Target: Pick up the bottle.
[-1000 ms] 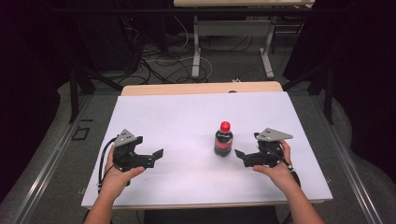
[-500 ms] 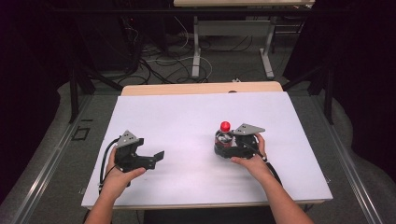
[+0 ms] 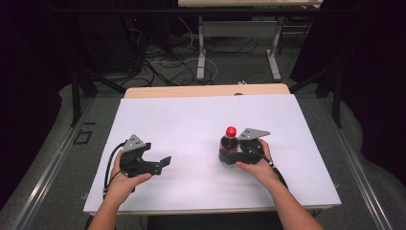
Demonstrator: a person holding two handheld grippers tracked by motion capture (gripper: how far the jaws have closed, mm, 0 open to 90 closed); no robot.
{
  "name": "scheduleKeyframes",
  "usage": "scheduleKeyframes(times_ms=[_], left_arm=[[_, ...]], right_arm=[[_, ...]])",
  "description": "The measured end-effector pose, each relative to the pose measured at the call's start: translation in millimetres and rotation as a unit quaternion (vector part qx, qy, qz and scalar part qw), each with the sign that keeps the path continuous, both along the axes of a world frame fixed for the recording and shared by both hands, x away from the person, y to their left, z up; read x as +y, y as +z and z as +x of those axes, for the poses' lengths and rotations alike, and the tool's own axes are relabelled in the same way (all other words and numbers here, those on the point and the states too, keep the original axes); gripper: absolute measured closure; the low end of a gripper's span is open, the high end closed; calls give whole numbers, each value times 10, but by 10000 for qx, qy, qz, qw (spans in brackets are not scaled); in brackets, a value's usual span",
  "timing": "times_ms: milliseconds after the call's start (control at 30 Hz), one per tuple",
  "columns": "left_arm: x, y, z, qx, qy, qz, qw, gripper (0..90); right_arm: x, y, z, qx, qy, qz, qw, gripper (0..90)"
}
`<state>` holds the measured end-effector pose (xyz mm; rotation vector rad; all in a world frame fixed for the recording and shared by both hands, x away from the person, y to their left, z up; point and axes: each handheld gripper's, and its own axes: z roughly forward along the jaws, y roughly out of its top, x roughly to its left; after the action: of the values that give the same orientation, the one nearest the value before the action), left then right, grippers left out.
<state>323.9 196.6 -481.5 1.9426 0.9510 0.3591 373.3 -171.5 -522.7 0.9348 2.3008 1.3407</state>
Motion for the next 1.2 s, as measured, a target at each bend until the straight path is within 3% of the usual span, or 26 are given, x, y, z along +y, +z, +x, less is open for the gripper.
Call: scheduleKeyframes(times_ms=[67, 200, 367, 533, 700, 800, 1000, 1033, 1100, 1200], left_arm=[[-53, 5, -4, 10, -82, 5, 10000, 54], [-175, 49, -40, 64, -367, -11, 9993, 54], [-363, 192, -98, -21, -776, -22, 9970, 76], [-562, 337, -113, -89, -984, -70, 9951, 124], [-741, 441, -105, -172, -1214, -174, 9923, 168], [-836, 511, -87, -146, -1413, -136, 9898, 209], [-1015, 628, -87, -254, -1654, -93, 9859, 302], [-1033, 644, -88, -193, -1646, -101, 9861, 320], [-1041, 671, -75, -203, -1648, -193, 9859, 338], [-1040, 715, -79, -134, -1834, -417, 9821, 342]], right_arm=[[34, 47, -95, -94, 134, -119, 9998, 291], [80, 154, -272, -133, 406, -98, 9990, 291], [135, 269, -456, -274, 738, -68, 9969, 291], [205, 332, -581, -349, 950, -48, 9949, 291], [280, 338, -655, -316, 1113, -19, 9933, 291], [320, 325, -684, -389, 1152, -26, 9926, 291], [337, 314, -714, -297, 1225, -50, 9920, 291], [336, 304, -714, -315, 1181, -7, 9925, 291], [321, 293, -701, -305, 1195, 48, 9924, 292], [314, 279, -700, -312, 1174, 26, 9926, 292]])
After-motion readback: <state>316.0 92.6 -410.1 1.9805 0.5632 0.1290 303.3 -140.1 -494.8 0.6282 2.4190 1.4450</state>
